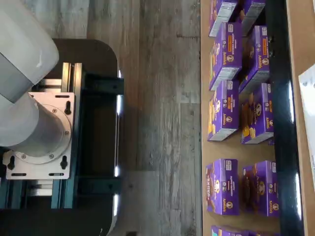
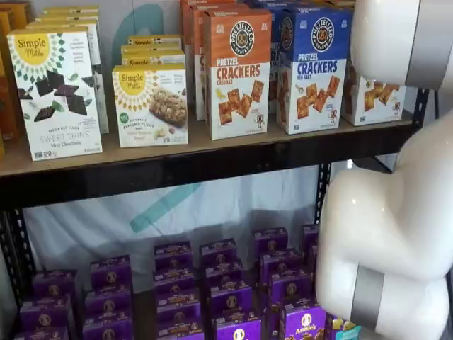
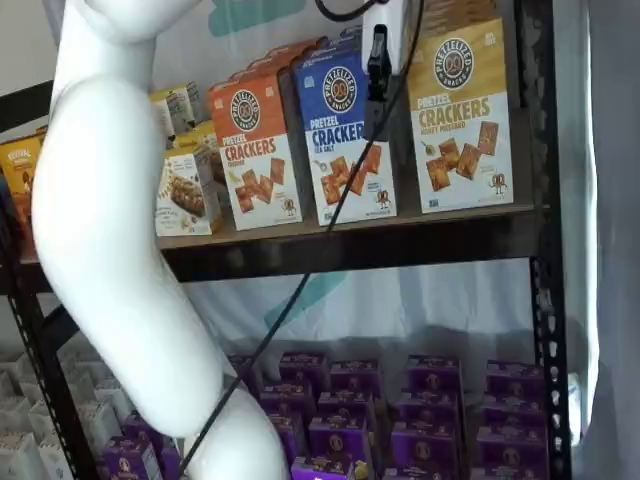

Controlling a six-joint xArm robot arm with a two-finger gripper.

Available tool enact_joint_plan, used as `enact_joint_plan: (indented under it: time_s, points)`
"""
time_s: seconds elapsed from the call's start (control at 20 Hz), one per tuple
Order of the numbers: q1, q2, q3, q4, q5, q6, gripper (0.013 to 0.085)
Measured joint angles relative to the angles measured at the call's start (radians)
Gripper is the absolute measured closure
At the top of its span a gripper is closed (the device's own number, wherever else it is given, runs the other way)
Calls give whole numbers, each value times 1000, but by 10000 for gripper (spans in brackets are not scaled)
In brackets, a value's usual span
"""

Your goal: Retrieve the yellow and white box located on the top shelf, the sixth one from the left

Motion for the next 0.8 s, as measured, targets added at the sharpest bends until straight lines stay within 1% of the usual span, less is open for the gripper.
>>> enact_joint_plan:
  time_s: [0.05, 0.1, 0.3, 0.5, 0.65, 0.7, 0.8]
  points:
    - [3, -7, 9, -2, -11, 2, 130]
    - [16, -27, 31, -5, -36, 11, 130]
    - [39, -56, 64, 1, -64, 35, 130]
    - [43, -83, 95, 11, -102, 41, 130]
    - [30, -95, 108, 27, -132, 33, 130]
    - [20, -93, 104, 39, -133, 29, 130]
    - [-10, -76, 80, 79, -117, 19, 130]
